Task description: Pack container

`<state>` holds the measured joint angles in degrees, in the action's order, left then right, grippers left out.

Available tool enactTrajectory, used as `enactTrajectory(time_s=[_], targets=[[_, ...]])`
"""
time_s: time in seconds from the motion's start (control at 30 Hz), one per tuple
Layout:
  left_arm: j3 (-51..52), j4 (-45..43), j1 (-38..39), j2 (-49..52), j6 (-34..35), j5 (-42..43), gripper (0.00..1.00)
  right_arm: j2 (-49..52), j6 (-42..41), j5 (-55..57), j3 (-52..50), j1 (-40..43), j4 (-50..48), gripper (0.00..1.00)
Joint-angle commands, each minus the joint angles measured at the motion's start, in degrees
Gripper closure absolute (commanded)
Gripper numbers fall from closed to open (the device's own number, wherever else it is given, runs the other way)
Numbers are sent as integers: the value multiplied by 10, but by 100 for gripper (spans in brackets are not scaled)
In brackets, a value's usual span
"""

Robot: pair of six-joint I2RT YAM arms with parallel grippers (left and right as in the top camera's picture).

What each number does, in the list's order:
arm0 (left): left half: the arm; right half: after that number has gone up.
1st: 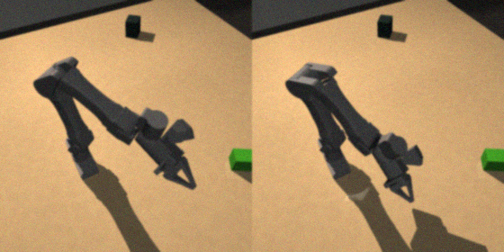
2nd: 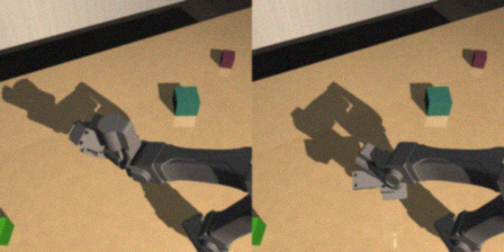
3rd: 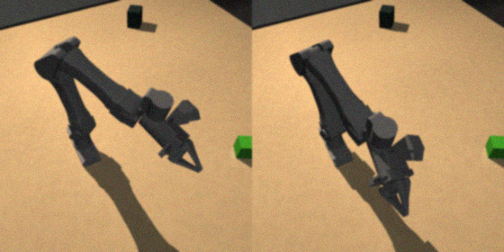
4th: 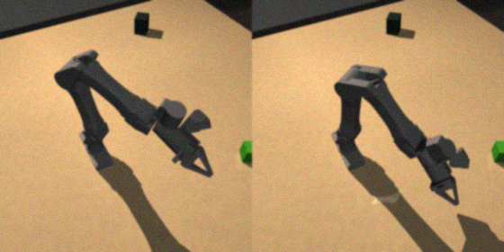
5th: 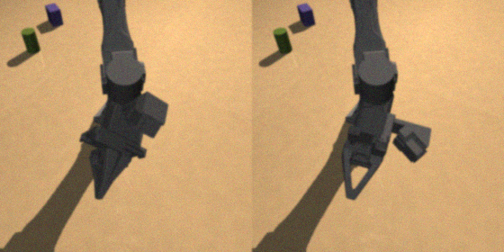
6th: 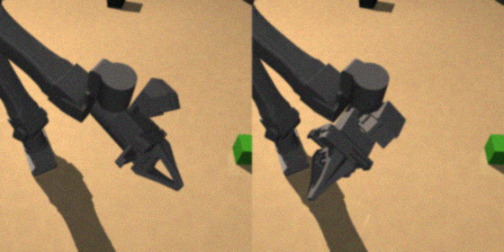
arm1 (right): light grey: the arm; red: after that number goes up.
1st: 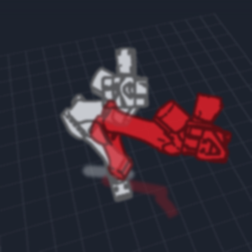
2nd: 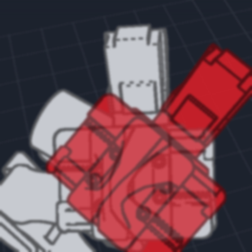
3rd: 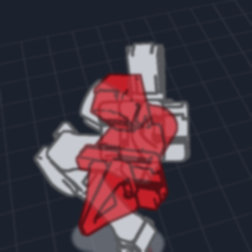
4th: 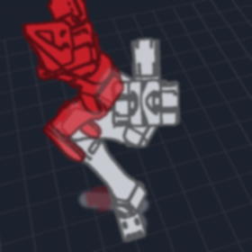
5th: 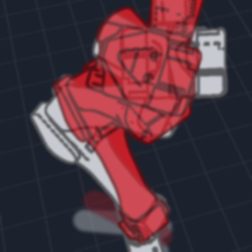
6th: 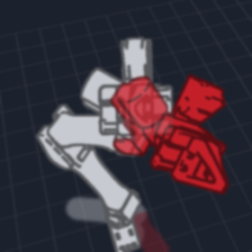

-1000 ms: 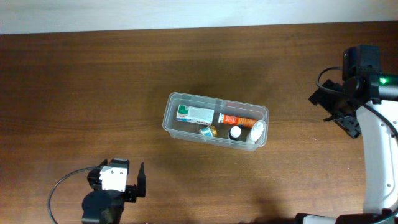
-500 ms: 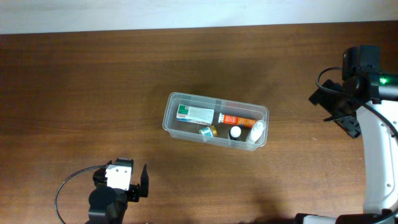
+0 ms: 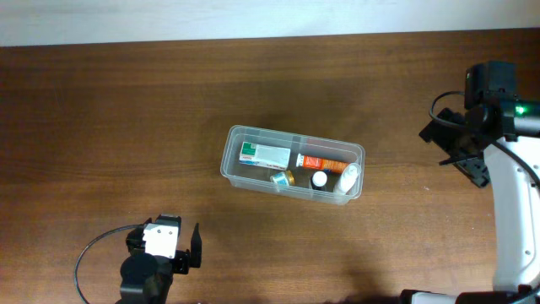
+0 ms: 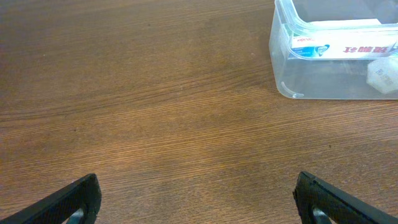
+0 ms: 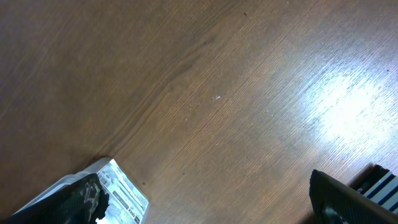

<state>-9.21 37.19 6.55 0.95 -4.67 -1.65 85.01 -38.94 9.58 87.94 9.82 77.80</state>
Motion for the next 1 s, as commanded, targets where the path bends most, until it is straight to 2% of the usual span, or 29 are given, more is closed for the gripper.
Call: enactTrajectory(time_s=[0.0,0.1,0.2,0.37,0.43,0.73,0.97], targets=[[3,-1,-3,-4,5,9,0,-66,37,54,1,-23,2,2],[3,-1,-3,-4,5,9,0,-123,81,70,-5,-45,-10,2],[3,-1,-3,-4,5,8,0,-195,151,63,-40,-65,-70,2],[3,-1,-3,-4,5,9,0,-340,274,11,-167,-67,-201,2],[3,-1,-3,-4,5,9,0,-404,299,3,-234,-67,-236,2],[3,-1,-3,-4,5,8,0,-647,327,-34,-527,-67,-341,2],[3,-1,-3,-4,5,9,0,-774,327,-49,-669,-67,-367,2]])
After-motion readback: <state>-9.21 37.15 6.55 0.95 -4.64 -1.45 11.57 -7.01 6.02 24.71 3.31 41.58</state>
